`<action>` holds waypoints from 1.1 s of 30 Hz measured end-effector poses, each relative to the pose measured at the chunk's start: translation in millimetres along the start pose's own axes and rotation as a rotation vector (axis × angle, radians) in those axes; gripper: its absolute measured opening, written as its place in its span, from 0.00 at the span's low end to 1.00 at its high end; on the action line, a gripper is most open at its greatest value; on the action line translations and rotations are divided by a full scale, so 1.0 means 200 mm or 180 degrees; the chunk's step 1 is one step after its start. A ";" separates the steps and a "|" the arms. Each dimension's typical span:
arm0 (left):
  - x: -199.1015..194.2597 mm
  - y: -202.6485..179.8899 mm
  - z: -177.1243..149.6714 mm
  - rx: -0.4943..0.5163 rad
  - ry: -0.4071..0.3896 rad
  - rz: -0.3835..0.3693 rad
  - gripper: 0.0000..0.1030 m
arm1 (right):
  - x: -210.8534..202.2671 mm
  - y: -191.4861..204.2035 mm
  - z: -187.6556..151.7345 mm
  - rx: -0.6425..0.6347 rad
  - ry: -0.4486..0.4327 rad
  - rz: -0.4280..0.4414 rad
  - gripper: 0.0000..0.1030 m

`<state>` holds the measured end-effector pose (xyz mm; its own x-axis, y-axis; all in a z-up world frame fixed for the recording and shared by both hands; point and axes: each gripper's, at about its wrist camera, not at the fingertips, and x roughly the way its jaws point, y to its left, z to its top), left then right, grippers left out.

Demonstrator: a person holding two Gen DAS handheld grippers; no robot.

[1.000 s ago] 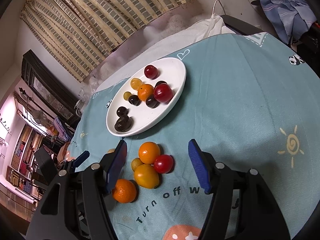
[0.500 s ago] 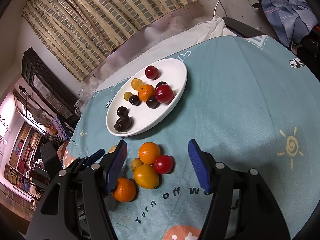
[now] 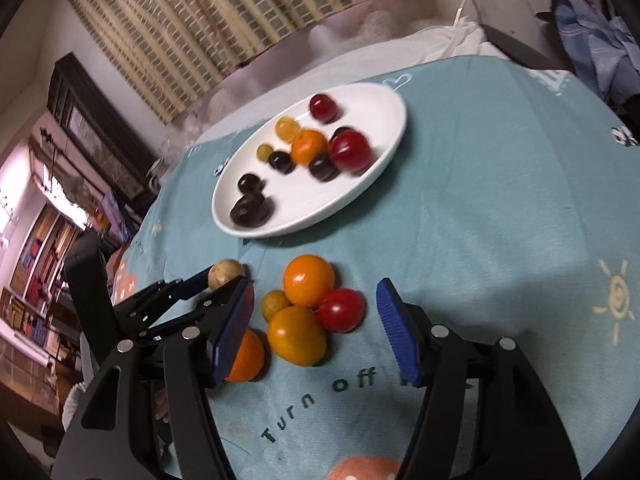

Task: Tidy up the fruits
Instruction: 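Grasp the pale speckled potato-like fruit with the left gripper, then grasp a red cherry tomato with the right gripper while the left holds the potato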

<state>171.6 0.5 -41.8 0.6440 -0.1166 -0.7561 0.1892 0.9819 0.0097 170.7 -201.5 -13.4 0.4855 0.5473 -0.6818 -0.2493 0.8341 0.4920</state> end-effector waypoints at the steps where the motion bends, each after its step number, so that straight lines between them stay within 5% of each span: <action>1: -0.01 0.00 0.00 0.0006 -0.0003 0.0019 0.40 | 0.01 0.01 0.00 -0.0018 0.0016 0.0012 0.62; 14: -0.02 0.05 -0.02 -0.0081 0.0009 0.0103 0.40 | 0.06 -0.12 -0.04 0.0319 0.0238 0.0148 0.39; 26: -0.01 0.02 -0.02 -0.0006 0.0009 0.0183 0.40 | 0.13 -0.22 -0.06 0.0781 0.0304 0.0433 0.38; 33: -0.01 0.03 -0.02 -0.0025 0.0027 0.0174 0.41 | 0.13 -0.25 -0.07 0.0904 0.0338 0.0501 0.27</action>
<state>167.5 7.2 -43.1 0.6469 -0.0616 -0.7601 0.1480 0.9879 0.0459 185.0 -227.8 -63.4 0.3658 0.6843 -0.6308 -0.0635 0.6946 0.7166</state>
